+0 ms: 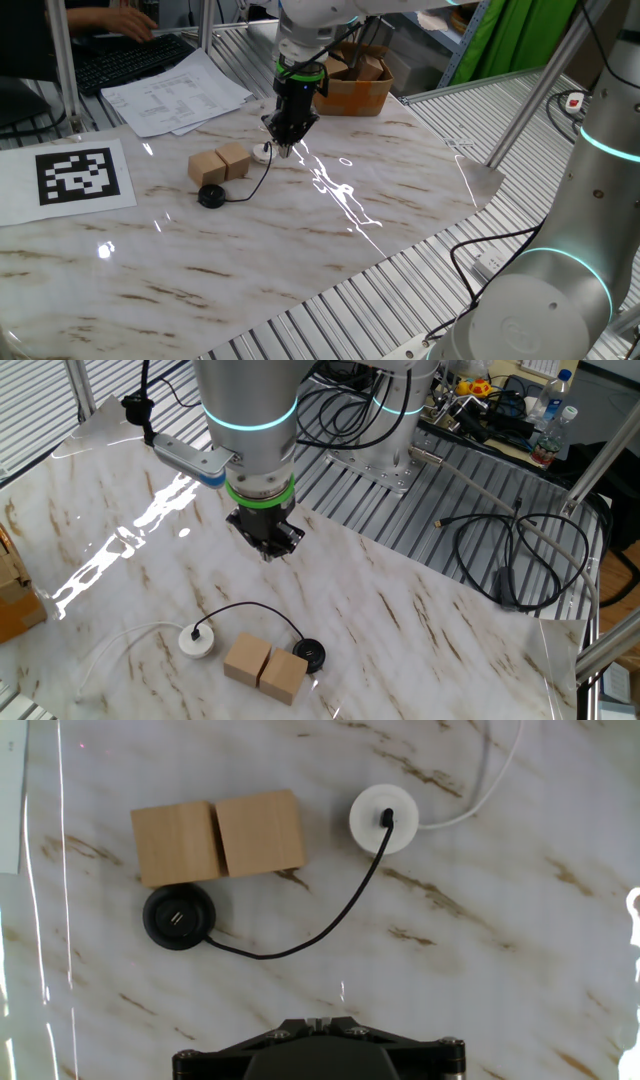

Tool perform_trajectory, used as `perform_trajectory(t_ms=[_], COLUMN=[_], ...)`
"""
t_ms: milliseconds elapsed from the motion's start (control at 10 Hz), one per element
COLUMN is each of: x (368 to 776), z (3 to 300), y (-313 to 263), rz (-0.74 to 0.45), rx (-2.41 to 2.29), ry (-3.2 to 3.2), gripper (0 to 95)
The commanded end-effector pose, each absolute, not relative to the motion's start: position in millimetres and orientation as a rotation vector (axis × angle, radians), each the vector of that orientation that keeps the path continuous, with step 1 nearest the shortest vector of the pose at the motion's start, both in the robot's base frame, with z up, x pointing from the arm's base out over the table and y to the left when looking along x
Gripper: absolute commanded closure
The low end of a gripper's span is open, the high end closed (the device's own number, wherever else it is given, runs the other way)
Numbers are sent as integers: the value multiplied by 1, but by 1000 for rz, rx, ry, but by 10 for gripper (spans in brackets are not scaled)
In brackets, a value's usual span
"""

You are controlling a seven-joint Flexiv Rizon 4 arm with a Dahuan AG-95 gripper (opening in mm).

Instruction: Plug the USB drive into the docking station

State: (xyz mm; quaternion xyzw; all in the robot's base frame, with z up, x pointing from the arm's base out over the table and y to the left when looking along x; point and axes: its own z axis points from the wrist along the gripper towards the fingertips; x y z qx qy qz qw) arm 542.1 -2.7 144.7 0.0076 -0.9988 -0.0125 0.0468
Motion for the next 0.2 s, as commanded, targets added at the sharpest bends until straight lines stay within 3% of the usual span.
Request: perform_trajectory(t_ms=[100, 200], x=[542, 542], z=[145, 145], y=[-3, -3], rz=[-33, -32], rx=[19, 17], ry=[-3047, -3046], gripper=[950, 950])
